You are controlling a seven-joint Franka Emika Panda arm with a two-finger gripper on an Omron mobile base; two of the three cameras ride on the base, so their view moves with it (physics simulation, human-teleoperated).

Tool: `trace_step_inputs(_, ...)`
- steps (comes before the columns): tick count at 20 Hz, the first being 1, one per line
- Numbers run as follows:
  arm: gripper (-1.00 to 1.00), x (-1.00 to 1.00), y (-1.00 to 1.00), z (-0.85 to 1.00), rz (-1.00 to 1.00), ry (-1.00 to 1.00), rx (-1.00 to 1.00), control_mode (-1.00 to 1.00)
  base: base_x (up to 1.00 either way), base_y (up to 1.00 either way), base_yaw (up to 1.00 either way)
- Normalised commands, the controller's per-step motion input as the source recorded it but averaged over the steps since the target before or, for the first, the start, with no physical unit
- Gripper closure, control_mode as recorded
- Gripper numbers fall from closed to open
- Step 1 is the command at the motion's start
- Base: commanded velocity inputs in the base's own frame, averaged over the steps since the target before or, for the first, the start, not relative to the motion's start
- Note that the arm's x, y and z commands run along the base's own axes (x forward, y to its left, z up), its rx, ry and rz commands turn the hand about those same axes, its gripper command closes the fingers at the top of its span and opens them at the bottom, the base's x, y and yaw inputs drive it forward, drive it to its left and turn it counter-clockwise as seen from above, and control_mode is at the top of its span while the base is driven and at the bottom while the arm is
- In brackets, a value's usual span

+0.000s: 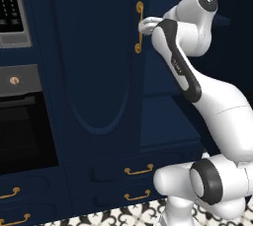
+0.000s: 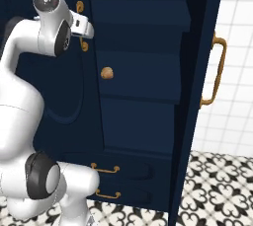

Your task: Open the cabinet, pick up the bread from the cabinet and place it in the basket. Then move the basket to the dining counter.

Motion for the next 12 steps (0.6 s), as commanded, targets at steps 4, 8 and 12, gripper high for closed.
trace_step_inputs(4,-1.0,0.54,0.0,0.0,0.0,0.0,0.0,-1.0,0.0,0.0,0.0)
trace_step_inputs(8,-1.0,0.41,0.13,0.0,0.0,0.0,0.0,-1.0,0.0,0.0,0.0)
trace_step_inputs(12,-1.0,0.45,0.21,-0.02,0.0,0.0,0.0,-1.0,0.0,0.0,0.0)
